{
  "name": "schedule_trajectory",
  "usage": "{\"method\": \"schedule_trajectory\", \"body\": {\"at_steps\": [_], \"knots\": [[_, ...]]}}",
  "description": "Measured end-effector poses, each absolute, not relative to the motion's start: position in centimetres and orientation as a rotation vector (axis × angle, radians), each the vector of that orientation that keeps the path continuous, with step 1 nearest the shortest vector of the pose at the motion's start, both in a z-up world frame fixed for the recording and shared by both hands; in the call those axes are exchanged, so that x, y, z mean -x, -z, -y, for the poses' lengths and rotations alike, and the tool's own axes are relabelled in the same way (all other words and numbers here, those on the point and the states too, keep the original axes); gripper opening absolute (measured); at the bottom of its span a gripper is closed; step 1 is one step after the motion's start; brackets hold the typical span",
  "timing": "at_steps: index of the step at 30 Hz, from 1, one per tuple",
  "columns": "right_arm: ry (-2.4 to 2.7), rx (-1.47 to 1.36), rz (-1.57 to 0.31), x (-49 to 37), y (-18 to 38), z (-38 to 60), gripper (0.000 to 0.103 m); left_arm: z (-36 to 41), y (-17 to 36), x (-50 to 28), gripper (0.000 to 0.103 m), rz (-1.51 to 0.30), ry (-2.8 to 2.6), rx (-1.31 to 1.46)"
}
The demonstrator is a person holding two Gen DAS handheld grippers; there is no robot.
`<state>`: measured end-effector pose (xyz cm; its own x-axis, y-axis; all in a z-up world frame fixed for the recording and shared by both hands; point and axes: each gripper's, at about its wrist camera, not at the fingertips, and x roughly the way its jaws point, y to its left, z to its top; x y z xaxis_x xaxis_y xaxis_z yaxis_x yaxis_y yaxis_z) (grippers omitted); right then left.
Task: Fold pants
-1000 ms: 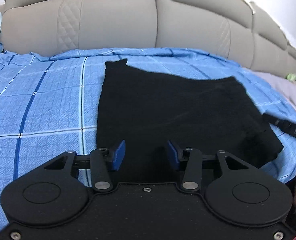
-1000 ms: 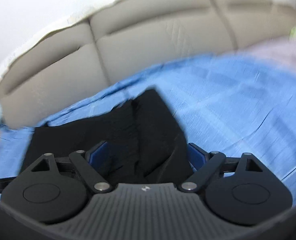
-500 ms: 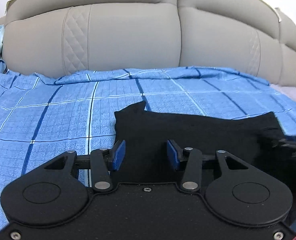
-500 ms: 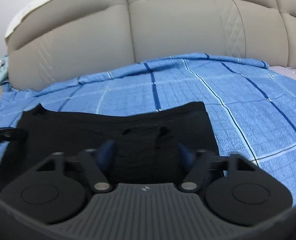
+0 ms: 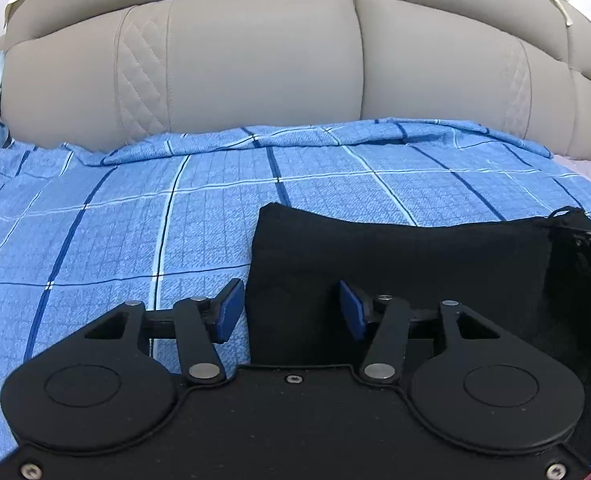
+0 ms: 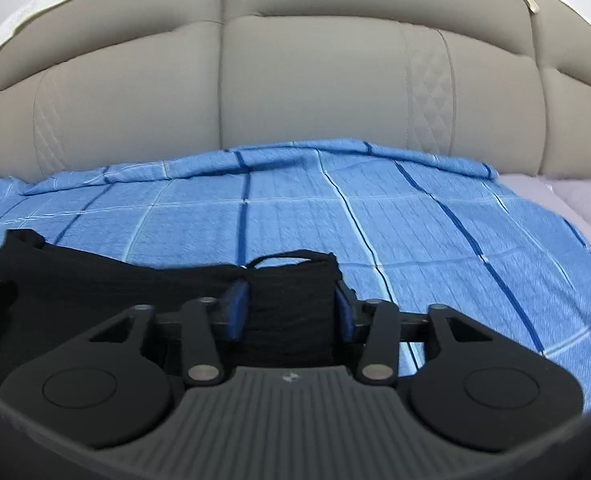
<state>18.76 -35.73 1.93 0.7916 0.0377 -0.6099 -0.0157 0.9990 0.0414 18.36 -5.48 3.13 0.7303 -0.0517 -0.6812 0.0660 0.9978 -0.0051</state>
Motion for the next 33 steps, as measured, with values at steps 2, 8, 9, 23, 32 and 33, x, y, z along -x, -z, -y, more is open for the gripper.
{"method": "schedule_trajectory", "body": {"at_steps": [2,8,9,23,32,33], "knots": [[-0.032,-0.035,-0.644,-18.2,-2.2,36.1,0.074,5.1,-3.3,-18.5,0.059,-0.764,0.051,-0.02],[-0.061,-0.076,-0.711,-18.3,-2.4,38.5,0.089,1.9,-4.1,-19.8,0.079,-0.825,0.012,0.053],[-0.073,-0.099,-0.731,-18.5,-2.3,39.1,0.09,1.2,-3.9,-20.5,0.079,-0.86,0.02,0.087],[-0.276,-0.203,-0.786,-20.7,-0.3,41.1,0.083,1.8,-2.7,-23.3,0.075,-0.914,0.179,0.166],[-0.356,-0.259,-0.731,-19.5,0.1,41.9,0.062,1.3,-2.5,-23.0,0.081,-0.915,0.279,0.206],[-0.36,-0.268,-0.73,-19.5,0.1,42.1,0.061,1.5,-2.4,-23.3,0.082,-0.909,0.285,0.212]]}}
